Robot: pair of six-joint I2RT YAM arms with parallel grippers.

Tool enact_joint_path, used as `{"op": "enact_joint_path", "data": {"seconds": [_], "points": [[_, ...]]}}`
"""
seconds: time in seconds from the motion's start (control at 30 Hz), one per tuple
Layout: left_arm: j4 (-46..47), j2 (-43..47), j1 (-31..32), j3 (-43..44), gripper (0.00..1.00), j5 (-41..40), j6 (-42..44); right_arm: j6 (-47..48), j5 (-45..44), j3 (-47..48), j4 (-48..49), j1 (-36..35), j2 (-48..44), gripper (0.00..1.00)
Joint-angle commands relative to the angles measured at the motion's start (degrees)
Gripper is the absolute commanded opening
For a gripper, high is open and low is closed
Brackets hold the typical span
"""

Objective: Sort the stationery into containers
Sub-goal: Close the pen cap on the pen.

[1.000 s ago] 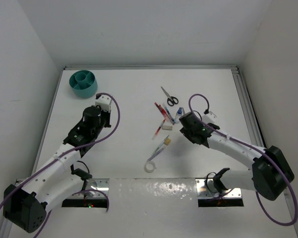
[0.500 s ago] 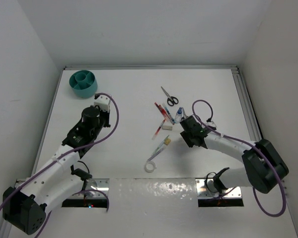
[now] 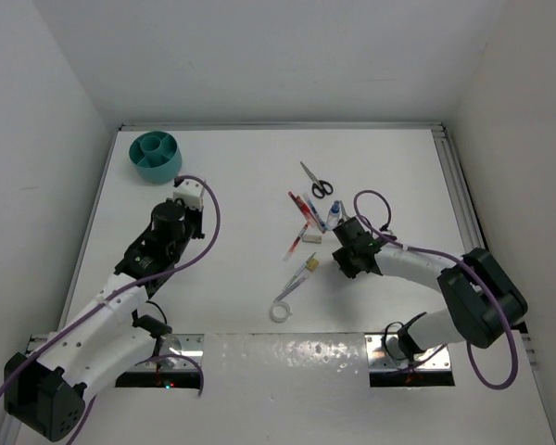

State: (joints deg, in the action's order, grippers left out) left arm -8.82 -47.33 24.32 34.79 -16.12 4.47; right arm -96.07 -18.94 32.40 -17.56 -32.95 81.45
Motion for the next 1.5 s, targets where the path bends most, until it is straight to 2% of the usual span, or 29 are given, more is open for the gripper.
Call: {"op": "enact_joint_path", "data": {"seconds": [0.0,0.17,0.3,0.4,0.5,0.57,0.6,0.7,0.8,0.9,0.97,1.17,1.47], "points": [[2.1,1.2,-0.8,-0.4,0.00,-0.8,-0.3,-1.8,1.4,-1.0,1.7,0.3,1.0,0.32],[2.4,1.6,-0.8,-0.4,0.00,-1.5,-0.4,1.8,0.7,-0.6,0.8,1.1,2.0,0.32],[2.5,1.5,-0.8,-0.6,0.00,-2.1,-0.2,11.4,-2.7,4.8,-4.2,1.3,3.4,0.32],[2.6,1.5,-0.8,-0.7,0.00,-2.0,-0.3,21.3,-5.4,8.0,-6.1,1.0,3.7,0.32],[2.6,1.5,-0.8,-0.7,0.00,-1.8,-0.3,39.7,-6.4,9.8,-4.0,0.1,3.3,0.32],[2.6,1.4,-0.8,-0.5,0.00,-1.7,-0.3,47.6,-2.9,10.0,-1.4,-0.2,2.8,0.33],[2.6,1.4,-0.8,-0.5,0.00,-1.7,-0.3,54.8,-1.1,10.3,-0.7,-0.3,2.7,0.34],[2.6,1.3,-0.8,-0.2,0.00,-1.6,-0.4,65.8,4.2,10.3,-0.6,-0.2,2.5,0.36],[2.6,1.0,-0.8,0.1,0.00,-1.5,-0.3,75.6,11.1,9.6,1.0,0.3,2.7,0.39],[2.5,0.5,-0.8,0.5,0.00,-1.5,-0.2,82.4,13.0,13.0,-3.3,-0.2,5.7,0.39],[2.7,0.3,-1.0,0.7,0.00,-1.3,-0.2,84.8,13.0,14.6,-6.6,-0.4,8.8,0.38],[2.7,0.0,-1.4,1.2,0.00,-1.1,-0.2,89.0,14.2,17.1,-8.7,-0.6,13.8,0.35],[2.4,0.0,-1.8,1.2,0.00,-1.3,-0.2,88.8,17.6,14.5,-8.6,-1.4,13.7,0.34]]}}
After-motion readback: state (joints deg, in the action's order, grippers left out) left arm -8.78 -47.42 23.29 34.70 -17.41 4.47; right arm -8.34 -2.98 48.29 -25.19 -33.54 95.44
